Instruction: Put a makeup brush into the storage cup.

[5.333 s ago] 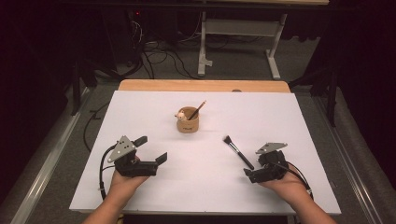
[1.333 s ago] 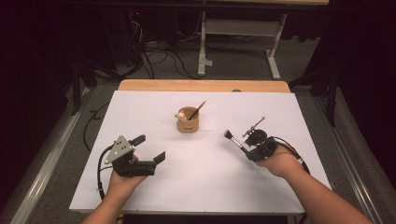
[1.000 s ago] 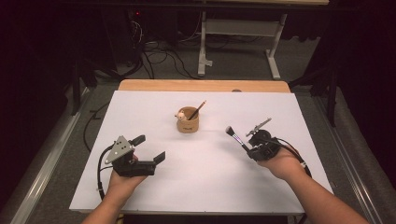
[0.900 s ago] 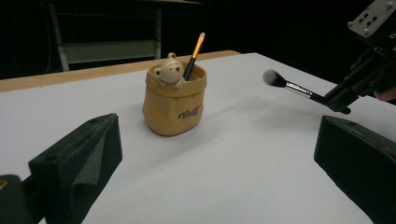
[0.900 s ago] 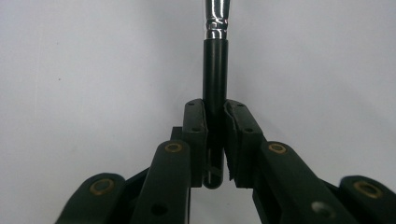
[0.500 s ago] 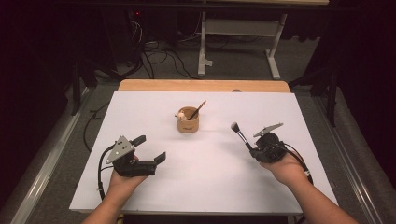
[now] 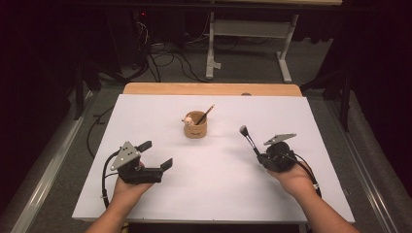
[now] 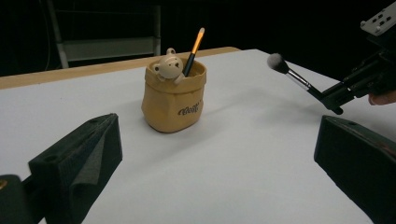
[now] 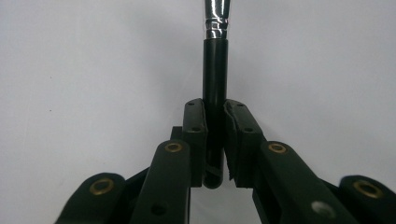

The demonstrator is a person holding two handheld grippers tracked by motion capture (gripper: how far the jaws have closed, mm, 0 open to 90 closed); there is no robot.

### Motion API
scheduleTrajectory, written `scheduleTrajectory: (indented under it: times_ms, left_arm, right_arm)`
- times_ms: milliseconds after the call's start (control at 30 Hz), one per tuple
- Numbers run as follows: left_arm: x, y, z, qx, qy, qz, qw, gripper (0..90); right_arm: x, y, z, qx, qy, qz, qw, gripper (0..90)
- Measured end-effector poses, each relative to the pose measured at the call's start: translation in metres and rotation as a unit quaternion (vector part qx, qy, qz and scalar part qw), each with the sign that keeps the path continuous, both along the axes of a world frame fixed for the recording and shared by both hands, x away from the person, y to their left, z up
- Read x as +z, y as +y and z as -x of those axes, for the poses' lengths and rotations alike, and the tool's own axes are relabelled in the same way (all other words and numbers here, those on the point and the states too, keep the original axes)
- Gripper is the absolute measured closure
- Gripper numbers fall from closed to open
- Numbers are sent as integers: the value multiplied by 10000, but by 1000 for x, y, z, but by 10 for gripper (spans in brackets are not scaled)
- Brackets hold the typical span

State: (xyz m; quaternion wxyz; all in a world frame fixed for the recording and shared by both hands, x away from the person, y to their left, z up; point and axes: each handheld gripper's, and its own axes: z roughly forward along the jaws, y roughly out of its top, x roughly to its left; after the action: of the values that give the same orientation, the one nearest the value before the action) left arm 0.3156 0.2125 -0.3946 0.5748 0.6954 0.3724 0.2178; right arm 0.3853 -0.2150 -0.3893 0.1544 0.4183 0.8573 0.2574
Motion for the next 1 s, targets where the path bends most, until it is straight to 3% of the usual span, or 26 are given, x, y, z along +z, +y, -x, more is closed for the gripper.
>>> scheduleTrajectory:
  times_ms: [267,633,1000]
  left_arm:
    - [-2,-1,-1,-7,31,-10,10000,17]
    - [-4,-1,-2,-6,68,-23,10000,17]
    - [-6,0,-3,0,96,-10,10000,17]
  right_arm:
    - [-6,-2,1,-52,-147,-332,9993,816]
    - [-11,-3,4,-61,-430,-561,9975,816]
    - [-17,-7,7,-156,-786,-834,9933,816]
